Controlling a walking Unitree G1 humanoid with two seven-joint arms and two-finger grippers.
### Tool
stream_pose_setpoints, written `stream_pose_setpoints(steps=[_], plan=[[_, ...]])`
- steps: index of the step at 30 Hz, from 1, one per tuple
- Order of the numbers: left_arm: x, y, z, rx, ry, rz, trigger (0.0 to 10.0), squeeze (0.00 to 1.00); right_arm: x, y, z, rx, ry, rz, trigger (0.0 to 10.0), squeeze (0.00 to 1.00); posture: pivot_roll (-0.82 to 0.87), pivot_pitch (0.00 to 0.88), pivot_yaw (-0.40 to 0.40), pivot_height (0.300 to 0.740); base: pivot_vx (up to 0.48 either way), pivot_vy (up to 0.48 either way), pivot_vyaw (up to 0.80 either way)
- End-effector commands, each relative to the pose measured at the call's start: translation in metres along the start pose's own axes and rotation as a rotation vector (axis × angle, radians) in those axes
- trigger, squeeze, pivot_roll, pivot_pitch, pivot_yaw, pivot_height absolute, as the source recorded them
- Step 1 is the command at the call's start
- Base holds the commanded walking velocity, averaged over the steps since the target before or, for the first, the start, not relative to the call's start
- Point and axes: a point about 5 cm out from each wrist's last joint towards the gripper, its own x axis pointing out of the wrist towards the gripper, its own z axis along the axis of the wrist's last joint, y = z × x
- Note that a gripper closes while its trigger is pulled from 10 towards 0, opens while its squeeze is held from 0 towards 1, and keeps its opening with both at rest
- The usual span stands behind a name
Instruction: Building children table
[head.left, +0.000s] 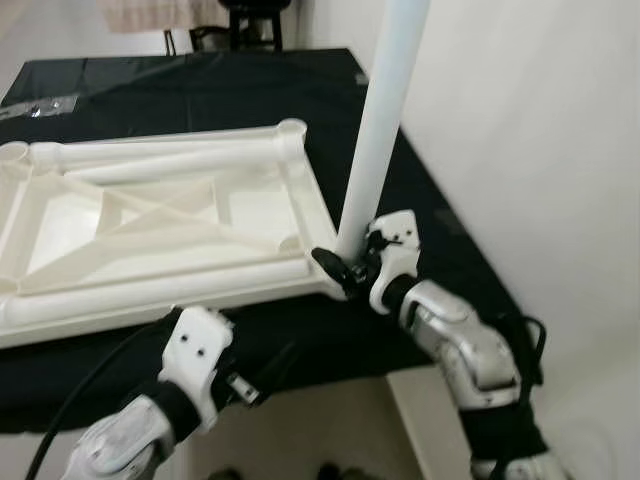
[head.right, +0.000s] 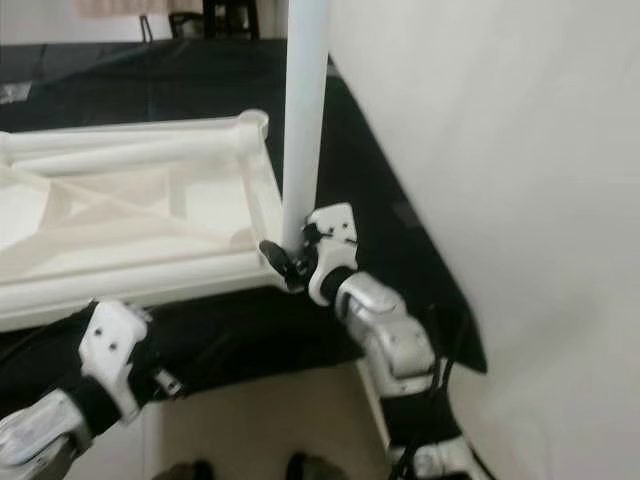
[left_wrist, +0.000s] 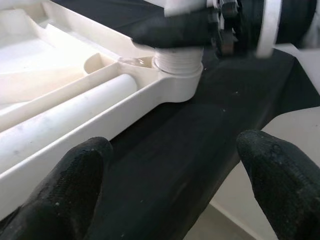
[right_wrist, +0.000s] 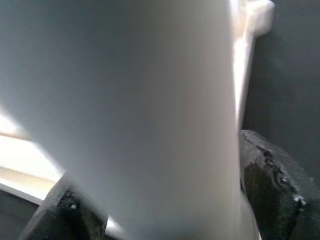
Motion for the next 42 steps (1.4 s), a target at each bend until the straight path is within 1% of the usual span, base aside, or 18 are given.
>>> stream_pose_setpoints(steps=[1, 9, 13, 14, 16, 17, 23, 26, 29, 30, 32, 33, 34, 36, 37, 39, 41, 42], plan=[[-0.002, -0.005, 0.0, -0.024, -0.006, -0.013, 10.0, 0.0, 0.001, 0.001, 0.008, -0.002, -0.044, 0.057, 10.0, 0.0, 0.11, 0.238, -0.095, 0.74, 0.0, 0.0, 0.0], [-0.002, -0.007, -0.005, -0.067, -0.012, -0.005, 10.0, 0.0, 0.004, 0.001, 0.039, -0.19, -0.089, 0.582, 10.0, 0.0, 0.13, 0.245, -0.105, 0.74, 0.0, 0.0, 0.0], [-0.002, -0.008, -0.006, -0.07, -0.01, -0.005, 10.0, 0.0, 0.005, 0.001, 0.039, -0.207, -0.078, 0.62, 10.0, 0.0, 0.13, 0.249, -0.105, 0.74, 0.0, 0.0, 0.0], [0.003, -0.004, 0.0, -0.07, -0.033, -0.021, 10.0, 0.0, 0.014, 0.0, 0.046, -0.262, -0.047, 0.691, 6.0, 0.0, 0.13, 0.214, -0.086, 0.74, 0.0, 0.0, 0.0], [0.006, -0.002, 0.003, -0.07, -0.048, -0.031, 10.0, 0.0, 0.018, 0.0, 0.049, -0.287, -0.037, 0.71, 6.0, 0.0, 0.13, 0.214, -0.086, 0.74, 0.0, 0.0, 0.0], [0.009, 0.002, 0.002, -0.062, -0.056, -0.043, 10.0, 0.0, 0.022, -0.001, 0.051, -0.3, -0.027, 0.72, 0.0, 0.0, 0.11, 0.187, -0.066, 0.74, 0.0, 0.0, 0.0], [0.023, 0.008, -0.002, -0.06, -0.077, -0.029, 10.0, 0.0, 0.026, -0.009, 0.052, -0.299, -0.027, 0.705, 0.0, 0.0, 0.11, 0.148, -0.069, 0.74, 0.0, 0.0, 0.0], [0.023, 0.006, -0.004, -0.08, -0.074, -0.032, 10.0, 0.0, 0.023, -0.02, 0.043, -0.337, -0.003, 0.602, 0.0, 0.0, 0.11, 0.144, -0.074, 0.74, 0.0, 0.0, 0.0], [0.023, 0.007, -0.005, -0.082, -0.073, -0.027, 10.0, 0.0, 0.022, -0.029, 0.037, -0.286, 0.009, 0.476, 0.0, 0.0, 0.1, 0.147, -0.078, 0.74, 0.0, 0.0, 0.0], [0.021, 0.008, -0.007, -0.089, -0.069, -0.016, 10.0, 0.0, 0.016, -0.029, 0.019, -0.258, 0.04, 0.388, 0.0, 0.0, 0.1, 0.158, -0.093, 0.74, 0.0, 0.0, 0.0], [0.021, 0.008, -0.007, -0.089, -0.069, -0.016, 10.0, 0.0, 0.016, -0.029, 0.019, -0.258, 0.04, 0.388, 0.0, 0.0, 0.1, 0.158, -0.093, 0.74, 0.0, 0.0, 0.0], [0.019, 0.009, -0.008, -0.092, -0.066, -0.009, 10.0, 0.0, 0.011, -0.028, 0.004, -0.252, 0.063, 0.315, 0.0, 0.0, 0.09, 0.161, -0.097, 0.74, 0.0, 0.0, 0.0], [0.017, 0.011, -0.009, -0.097, -0.062, -0.001, 10.0, 0.0, 0.01, -0.029, -0.015, -0.211, 0.09, 0.056, 0.0, 0.0, 0.09, 0.178, -0.09, 0.74, 0.0, 0.0, 0.0], [0.017, 0.011, -0.009, -0.097, -0.062, -0.001, 10.0, 0.0, 0.01, -0.029, -0.015, -0.211, 0.09, 0.056, 0.0, 0.0, 0.09, 0.178, -0.09, 0.74, 0.0, 0.0, 0.0], [0.016, 0.011, -0.011, -0.098, -0.058, -0.003, 10.0, 0.0, 0.002, -0.011, -0.044, -0.075, 0.124, -0.125, 0.0, 0.0, 0.09, 0.188, -0.073, 0.74, 0.0, 0.0, 0.0], [0.016, 0.011, -0.011, -0.098, -0.058, -0.003, 10.0, 0.0, 0.002, -0.011, -0.044, -0.075, 0.124, -0.125, 0.0, 0.0, 0.09, 0.188, -0.073, 0.74, 0.0, 0.0, 0.0], [0.018, 0.012, -0.011, -0.1, -0.058, -0.012, 10.0, 0.0, -0.006, -0.005, -0.056, -0.034, 0.146, -0.318, 0.0, 0.0, 0.08, 0.172, -0.075, 0.74, 0.0, 0.0, 0.0], [0.018, 0.012, -0.011, -0.1, -0.058, -0.012, 10.0, 0.0, -0.006, -0.005, -0.056, -0.034, 0.146, -0.318, 0.0, 0.0, 0.08, 0.172, -0.075, 0.74, 0.0, 0.0, 0.0]])
